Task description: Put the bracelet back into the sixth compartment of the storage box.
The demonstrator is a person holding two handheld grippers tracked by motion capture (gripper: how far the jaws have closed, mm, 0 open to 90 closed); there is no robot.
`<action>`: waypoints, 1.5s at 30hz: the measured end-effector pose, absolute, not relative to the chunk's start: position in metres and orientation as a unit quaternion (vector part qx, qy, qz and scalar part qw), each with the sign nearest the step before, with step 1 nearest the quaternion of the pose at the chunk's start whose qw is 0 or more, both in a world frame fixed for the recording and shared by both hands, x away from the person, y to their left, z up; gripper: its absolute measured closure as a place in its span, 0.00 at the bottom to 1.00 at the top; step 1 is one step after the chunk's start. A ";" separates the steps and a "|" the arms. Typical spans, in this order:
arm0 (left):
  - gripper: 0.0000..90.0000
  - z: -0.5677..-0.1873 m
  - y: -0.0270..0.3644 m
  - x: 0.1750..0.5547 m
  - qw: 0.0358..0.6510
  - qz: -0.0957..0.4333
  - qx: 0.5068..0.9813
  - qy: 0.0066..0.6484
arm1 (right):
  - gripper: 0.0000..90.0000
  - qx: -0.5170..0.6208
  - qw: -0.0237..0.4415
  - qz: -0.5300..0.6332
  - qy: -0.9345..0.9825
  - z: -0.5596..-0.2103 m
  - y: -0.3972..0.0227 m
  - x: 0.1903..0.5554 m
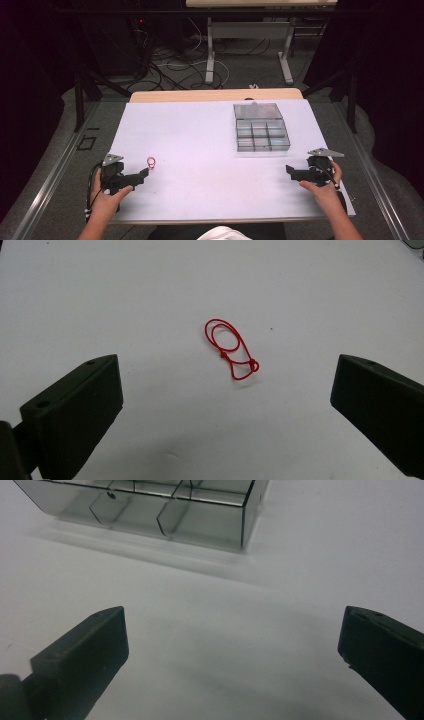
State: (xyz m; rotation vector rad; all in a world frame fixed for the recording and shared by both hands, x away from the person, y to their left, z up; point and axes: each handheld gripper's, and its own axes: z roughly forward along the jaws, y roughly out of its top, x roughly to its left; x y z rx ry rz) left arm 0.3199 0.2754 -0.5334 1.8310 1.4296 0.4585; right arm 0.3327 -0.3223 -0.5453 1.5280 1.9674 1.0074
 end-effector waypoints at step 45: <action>0.00 -0.529 0.277 0.311 0.387 0.185 0.710 0.559 | 0.04 0.397 0.183 0.428 0.791 -0.508 -0.160 0.354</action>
